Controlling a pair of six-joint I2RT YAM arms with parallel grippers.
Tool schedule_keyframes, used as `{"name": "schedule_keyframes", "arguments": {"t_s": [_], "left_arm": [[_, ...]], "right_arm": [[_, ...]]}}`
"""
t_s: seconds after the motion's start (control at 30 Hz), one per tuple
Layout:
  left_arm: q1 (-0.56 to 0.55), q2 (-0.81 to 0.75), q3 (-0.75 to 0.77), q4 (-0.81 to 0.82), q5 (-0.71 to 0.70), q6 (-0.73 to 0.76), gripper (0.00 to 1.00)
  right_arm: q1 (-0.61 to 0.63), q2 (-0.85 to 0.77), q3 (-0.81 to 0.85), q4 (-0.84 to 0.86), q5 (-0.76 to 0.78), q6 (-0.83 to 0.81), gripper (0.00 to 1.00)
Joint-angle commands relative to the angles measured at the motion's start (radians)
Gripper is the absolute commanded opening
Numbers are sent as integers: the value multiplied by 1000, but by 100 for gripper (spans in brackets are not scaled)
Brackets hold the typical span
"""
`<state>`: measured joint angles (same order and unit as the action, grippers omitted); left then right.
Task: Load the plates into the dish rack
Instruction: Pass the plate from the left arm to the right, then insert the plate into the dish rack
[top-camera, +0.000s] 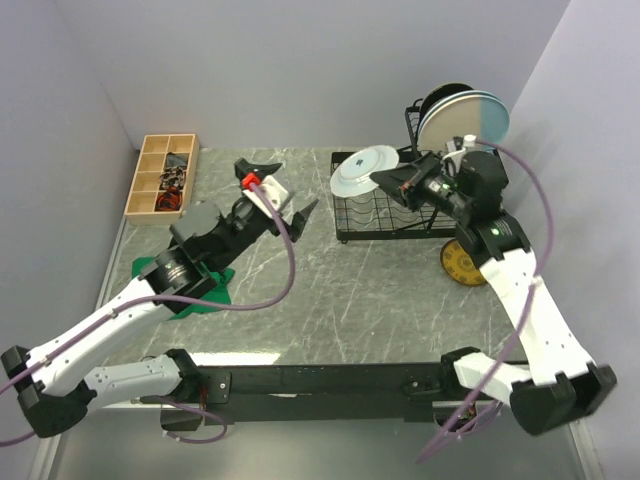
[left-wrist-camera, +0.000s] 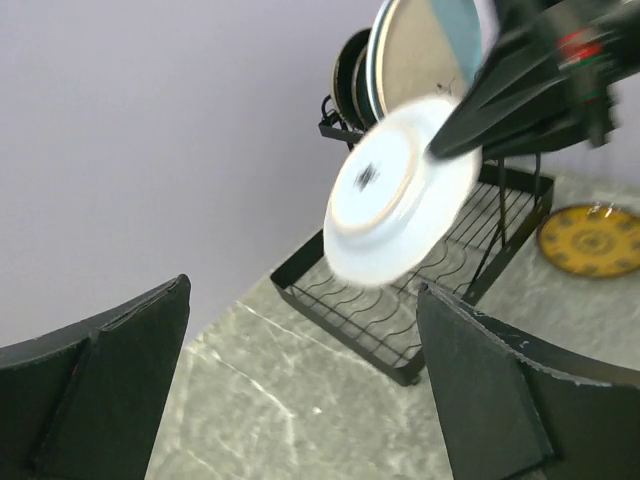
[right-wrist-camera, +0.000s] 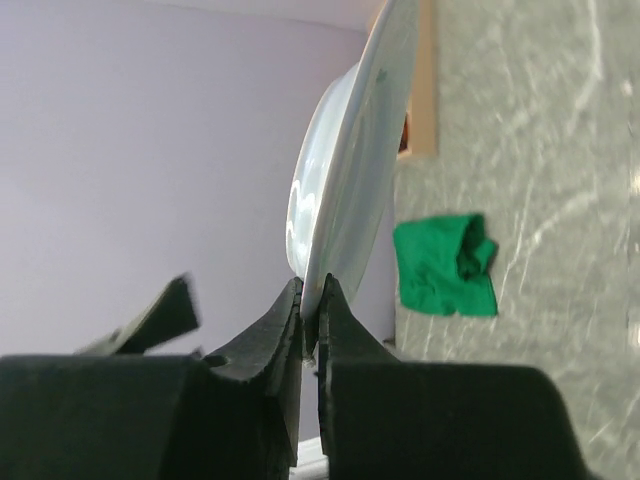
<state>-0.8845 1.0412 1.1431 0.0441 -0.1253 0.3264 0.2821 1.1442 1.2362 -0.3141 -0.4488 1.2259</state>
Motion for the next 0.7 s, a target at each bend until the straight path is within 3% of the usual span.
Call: {"name": "schedule_keyframes", "arguments": {"t_s": [0.0,0.13,0.33,0.47,0.53,0.67], "left_arm": [[42,-52,-71,0,-25,-165,99],[79,-79,-141,59,-36,-216,99],[145,-96,-215,128,-7,-265,99],[185,-93,-244,151,21,-286,99],[208,-89,-252,163,38,-293,99],[237,-67,-252,172,82,-309,99]], "right_arm": [[-6,-118,35,158,16,-193,0],[-40,-144,118,106,111,-334,0],[-191,-132,241,-61,162,-342,0],[-241,-130,310,-294,254,-295,0],[-251,-118,371,-403,376,-215,0],[-333,-89,397,-499,349,-97,0]]}}
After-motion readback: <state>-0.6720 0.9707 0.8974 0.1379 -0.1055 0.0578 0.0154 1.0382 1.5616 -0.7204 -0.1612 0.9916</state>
